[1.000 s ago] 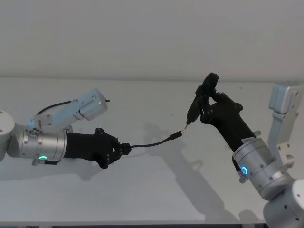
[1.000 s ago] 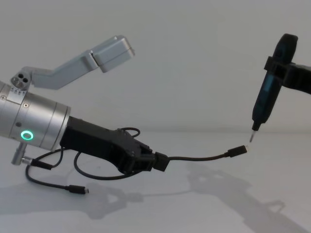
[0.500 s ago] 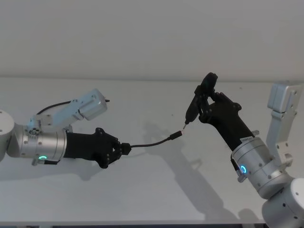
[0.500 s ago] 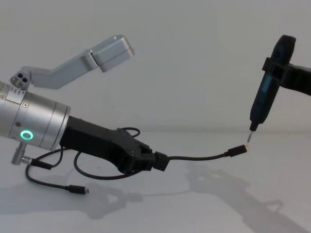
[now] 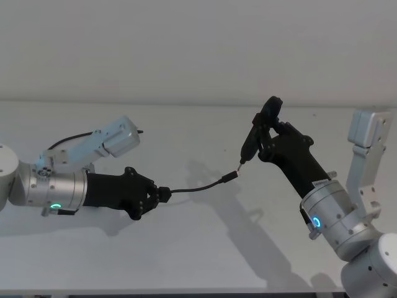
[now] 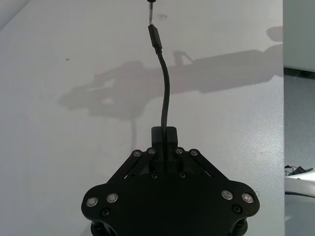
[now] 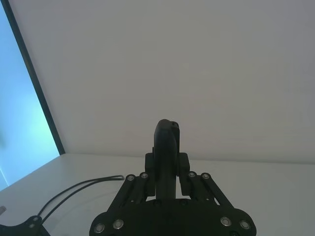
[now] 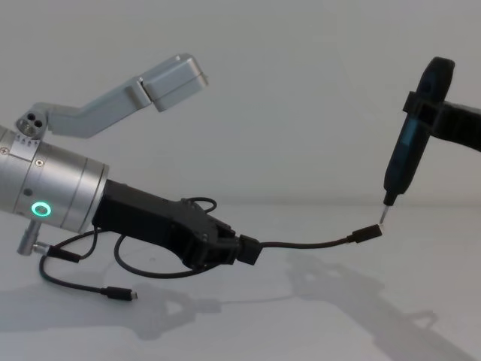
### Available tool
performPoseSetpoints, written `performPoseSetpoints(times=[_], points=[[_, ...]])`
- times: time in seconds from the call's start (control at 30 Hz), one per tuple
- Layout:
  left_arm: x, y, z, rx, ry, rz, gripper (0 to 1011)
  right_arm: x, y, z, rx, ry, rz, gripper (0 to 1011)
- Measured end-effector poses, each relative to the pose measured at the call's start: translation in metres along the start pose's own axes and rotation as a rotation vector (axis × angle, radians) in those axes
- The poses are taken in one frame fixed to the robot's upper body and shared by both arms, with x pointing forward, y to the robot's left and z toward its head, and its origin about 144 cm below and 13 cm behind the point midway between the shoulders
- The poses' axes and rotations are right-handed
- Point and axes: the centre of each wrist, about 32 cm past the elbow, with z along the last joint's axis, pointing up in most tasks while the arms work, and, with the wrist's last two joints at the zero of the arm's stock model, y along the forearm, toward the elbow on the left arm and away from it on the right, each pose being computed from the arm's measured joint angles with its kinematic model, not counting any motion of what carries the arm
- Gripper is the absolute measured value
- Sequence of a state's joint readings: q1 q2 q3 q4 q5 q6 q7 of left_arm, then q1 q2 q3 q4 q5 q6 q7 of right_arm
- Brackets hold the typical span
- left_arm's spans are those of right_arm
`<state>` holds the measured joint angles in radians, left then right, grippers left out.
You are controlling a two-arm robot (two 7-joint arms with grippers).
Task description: Pick up the data cable with the one hand.
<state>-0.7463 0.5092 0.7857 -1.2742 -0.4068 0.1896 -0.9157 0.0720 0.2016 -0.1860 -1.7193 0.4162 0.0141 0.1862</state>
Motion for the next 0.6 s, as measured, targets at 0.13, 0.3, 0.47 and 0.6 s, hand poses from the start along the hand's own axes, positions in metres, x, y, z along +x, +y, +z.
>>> performPoseSetpoints(times=[0.13,0.3,0.47,0.6], points=[[0.0000,0.0000,0.0000,0.000,0.000,0.000,40,-0.0006,-0.0002,-0.0004,-0.002,0.002,0.000,274],[0.0000,0.0000,0.0000,0.000,0.000,0.000,40,-0.0013,-0.0006,-0.0007,-0.005,0.004,-0.001,274],[0.0000,0.0000,0.0000,0.000,0.000,0.000,39,-0.0018,-0.0009,-0.0009,-0.006,0.004,-0.002,275],[0.0000,0.0000,0.0000,0.000,0.000,0.000,41,-0.0020,-0.0010,-0.0009,-0.007,0.003,-0.004,275]])
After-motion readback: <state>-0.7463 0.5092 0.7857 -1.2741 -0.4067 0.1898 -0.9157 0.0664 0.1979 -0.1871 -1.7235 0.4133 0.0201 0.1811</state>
